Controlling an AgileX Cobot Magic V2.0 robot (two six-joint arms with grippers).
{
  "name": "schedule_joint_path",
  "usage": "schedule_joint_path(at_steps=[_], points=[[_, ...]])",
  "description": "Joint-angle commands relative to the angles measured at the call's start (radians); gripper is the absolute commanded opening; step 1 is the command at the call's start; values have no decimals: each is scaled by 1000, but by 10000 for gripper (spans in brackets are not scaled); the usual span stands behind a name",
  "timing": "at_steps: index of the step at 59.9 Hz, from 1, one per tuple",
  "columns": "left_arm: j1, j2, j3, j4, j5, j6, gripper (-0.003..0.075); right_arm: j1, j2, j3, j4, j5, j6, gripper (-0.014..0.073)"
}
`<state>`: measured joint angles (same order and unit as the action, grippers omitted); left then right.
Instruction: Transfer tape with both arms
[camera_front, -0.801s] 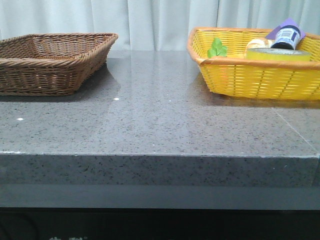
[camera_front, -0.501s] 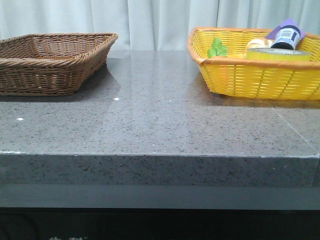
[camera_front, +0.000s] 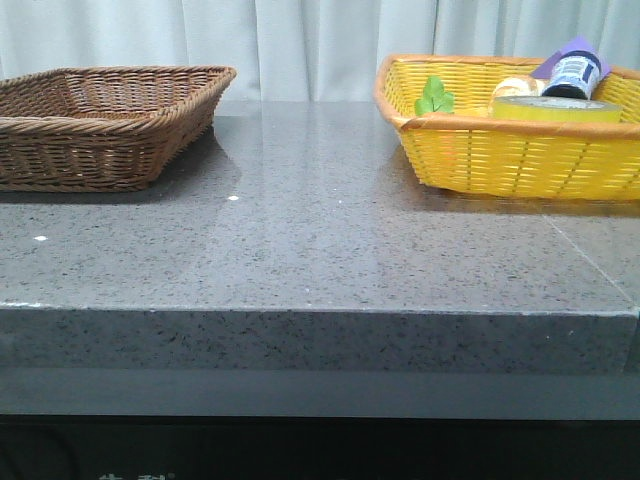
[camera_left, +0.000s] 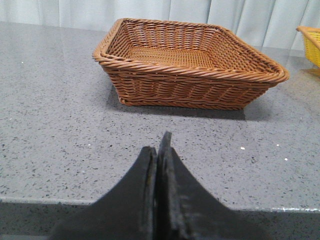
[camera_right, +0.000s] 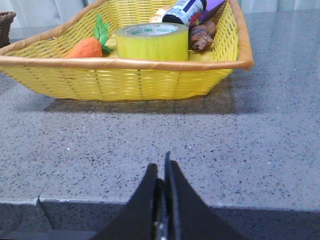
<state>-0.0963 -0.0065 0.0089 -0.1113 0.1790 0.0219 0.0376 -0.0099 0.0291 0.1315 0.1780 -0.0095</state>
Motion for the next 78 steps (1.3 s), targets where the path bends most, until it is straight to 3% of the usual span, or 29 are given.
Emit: schedule_joint_path(at_steps=[1,49,59,70,78], points=[[3,-16,39,-2,-84,-7,-20,-6,-27,-27,-7,-80,-8,-42],[3,-16,39,-25,-90,-7,-20,-6,-27,-27,-7,-90,-8,-42],[3,-16,34,-25,-179,-7,-20,-6,-27,-40,-7,-138,-8,-42],[3,-12,-98,-25,-197,-7,-20,-6,-14,-205,-3,-106,-7,-89],[3,46,-248,-25,-147,-7,-20,-6,76,-382,-3,8,-7,-88]])
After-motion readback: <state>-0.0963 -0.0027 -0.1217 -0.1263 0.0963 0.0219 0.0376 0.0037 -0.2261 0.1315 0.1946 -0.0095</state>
